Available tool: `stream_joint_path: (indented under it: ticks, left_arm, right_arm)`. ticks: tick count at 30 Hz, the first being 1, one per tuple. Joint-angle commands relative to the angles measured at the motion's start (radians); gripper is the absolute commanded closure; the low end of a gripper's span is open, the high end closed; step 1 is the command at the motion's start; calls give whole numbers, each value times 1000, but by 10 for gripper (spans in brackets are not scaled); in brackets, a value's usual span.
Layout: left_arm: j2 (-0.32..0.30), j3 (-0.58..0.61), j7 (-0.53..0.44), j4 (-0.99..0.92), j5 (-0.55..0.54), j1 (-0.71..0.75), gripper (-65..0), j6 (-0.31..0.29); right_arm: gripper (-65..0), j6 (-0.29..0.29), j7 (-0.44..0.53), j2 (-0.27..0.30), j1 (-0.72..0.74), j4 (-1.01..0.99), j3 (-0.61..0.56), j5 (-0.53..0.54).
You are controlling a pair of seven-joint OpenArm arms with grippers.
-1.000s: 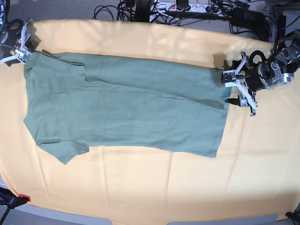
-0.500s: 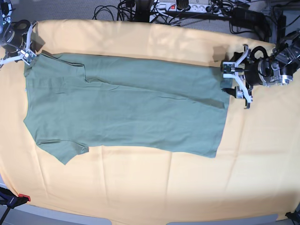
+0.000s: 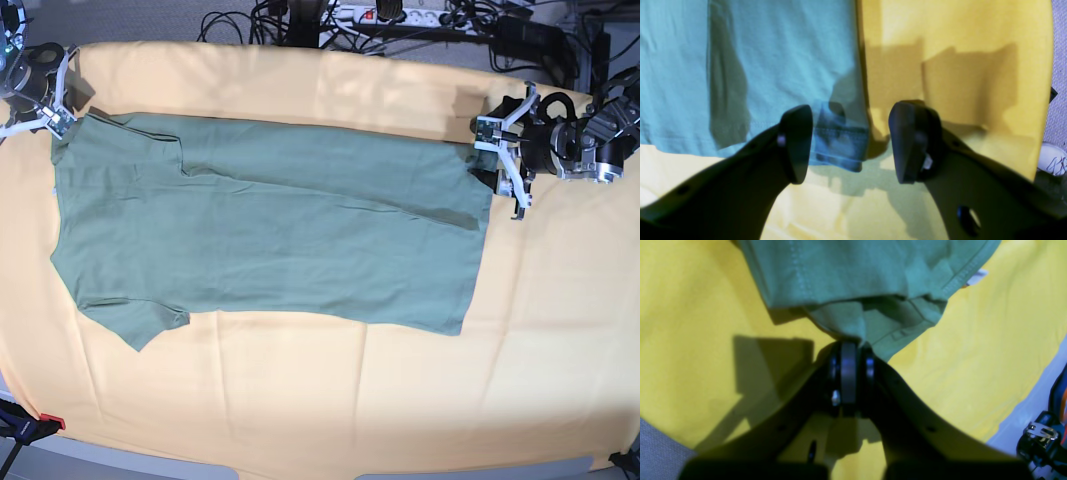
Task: Fold the T-shirt properly
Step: 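Regrasp the folded shoulder edge with the left gripper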
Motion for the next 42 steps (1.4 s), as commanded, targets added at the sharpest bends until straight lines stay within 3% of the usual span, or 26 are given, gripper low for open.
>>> stream_joint_path:
  ticks: [1,3,5,6,11,12,17,24,29,31,35,38,40,42]
  left_arm:
    - [-20,-11,-4,9,3,-11,-389,2]
    - [-19,-11,-4,8,3,-11,-388,4]
    - [-19,-11,-3,8,3,-8,-382,55]
    - [-18,-11,4,8,3,-8,-348,90]
    - [-2,-11,56,8,2,-8,-15,194]
    - [0,-11,56,8,2,-9,0,195]
    - [-1,-11,52,8,-2,-8,0,149]
    - [-1,-11,52,8,-17,-8,-4,128]
    - [0,-11,52,8,-18,-8,-262,24]
    - [-1,-11,52,8,-18,-8,-319,16]
    - [0,-11,53,8,-16,-8,-319,16]
    - [0,-11,53,7,-17,-8,-299,16]
    - [0,-11,52,6,-17,-8,-237,16]
    - [0,-11,53,6,-17,-8,-86,20]
  right_arm:
    - [0,-6,3,18,-2,7,10,-1]
    - [0,-7,3,18,-2,7,10,-1]
    - [0,-7,3,18,-2,7,10,-1]
    - [0,-7,3,18,-2,7,10,-1]
    - [0,-30,3,18,0,7,10,-1]
    - [0,-31,3,18,0,7,10,-1]
    - [0,-29,3,18,0,7,10,-1]
    - [0,-29,3,18,0,7,10,-1]
    - [0,-29,3,18,0,7,10,-1]
    - [0,-29,3,18,0,7,10,-1]
    - [-6,-29,3,18,0,7,10,-1]
    - [-57,-29,3,18,0,7,10,-1]
    - [-62,-29,4,18,0,7,10,-1]
    - [-62,-29,4,18,0,7,10,0]
